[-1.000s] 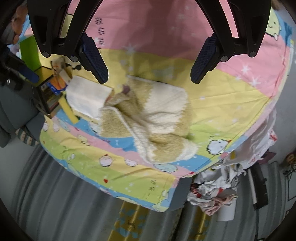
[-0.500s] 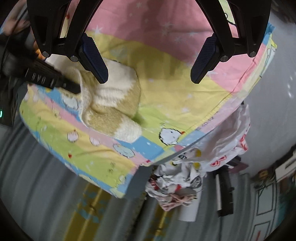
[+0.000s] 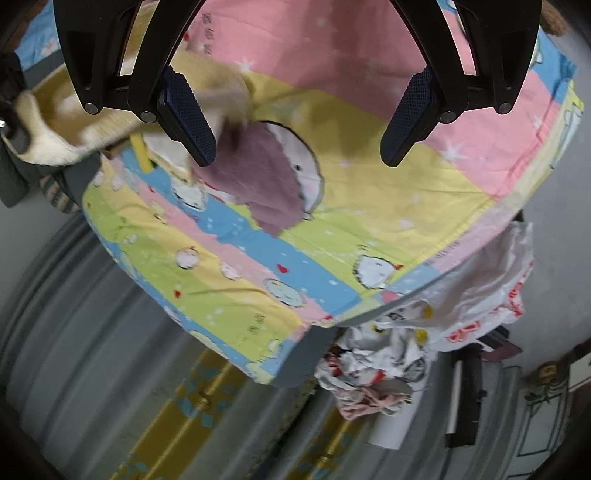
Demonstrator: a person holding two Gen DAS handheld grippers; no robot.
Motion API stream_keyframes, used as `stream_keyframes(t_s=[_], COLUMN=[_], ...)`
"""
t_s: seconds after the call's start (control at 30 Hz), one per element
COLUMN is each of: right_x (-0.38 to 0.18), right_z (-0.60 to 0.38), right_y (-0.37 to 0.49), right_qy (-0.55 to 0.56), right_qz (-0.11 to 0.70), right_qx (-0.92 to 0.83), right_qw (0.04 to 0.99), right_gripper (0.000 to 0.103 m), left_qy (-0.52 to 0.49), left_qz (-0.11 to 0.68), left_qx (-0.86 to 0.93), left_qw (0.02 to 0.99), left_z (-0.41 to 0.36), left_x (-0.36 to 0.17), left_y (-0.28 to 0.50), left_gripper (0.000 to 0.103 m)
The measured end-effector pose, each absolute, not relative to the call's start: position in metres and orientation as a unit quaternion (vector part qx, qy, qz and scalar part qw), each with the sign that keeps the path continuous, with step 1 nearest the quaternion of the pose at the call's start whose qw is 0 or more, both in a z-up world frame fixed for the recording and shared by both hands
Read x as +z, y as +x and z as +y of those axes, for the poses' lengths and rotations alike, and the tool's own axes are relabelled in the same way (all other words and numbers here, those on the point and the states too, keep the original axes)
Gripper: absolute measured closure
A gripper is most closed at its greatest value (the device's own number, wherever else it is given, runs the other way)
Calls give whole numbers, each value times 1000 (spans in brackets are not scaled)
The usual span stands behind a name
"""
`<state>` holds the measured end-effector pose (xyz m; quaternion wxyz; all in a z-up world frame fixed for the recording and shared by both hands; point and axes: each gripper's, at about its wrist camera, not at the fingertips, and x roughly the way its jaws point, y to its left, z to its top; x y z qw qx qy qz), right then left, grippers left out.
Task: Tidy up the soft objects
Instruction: 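Move the right tool to the cream fuzzy towel and grasp it, then lift the cream towel off the sheet with the right tool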
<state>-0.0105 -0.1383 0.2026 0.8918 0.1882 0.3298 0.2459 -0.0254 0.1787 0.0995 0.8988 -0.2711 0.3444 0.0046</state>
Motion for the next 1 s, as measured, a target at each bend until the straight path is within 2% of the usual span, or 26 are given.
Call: stream_keyframes(t_s=[0.17,0.3,0.43,0.63,0.7,0.77,0.87,1.0], right_x=[221,209,163,69,53,48,55,60], right_z=[-166,-172,-173,-175,-185,-196,-213,-235], right_y=[-55,-65,-47,-21,-23,-30,-40,-44], right_qy=[180,170,187,185,199,216,236,260], right_qz=[307,311,362,497,516,523,510,490], right_qx=[220,217,214,139,125,131,114,93], right_qw=[908,909,888,837,824,814,819,827], right_gripper=[94,93,92,92,90,82,48,31], left_qy=[-252,-251,-212,-152,-132,-117,-102,-90], left_qz=[360,379,398,435,447,457,474,485], left_qx=[-53,-110,-141,-183,-206,-229,-255,-283], left_qw=[897,884,881,869,860,852,837,822], left_z=[154,133,104,59,41,22,0,-20], left_x=[100,96,91,74,68,62,52,44], left_y=[-25,-23,-20,-21,-23,-25,-28,-34], left_gripper=[12,12,12,12,12,12,12,12])
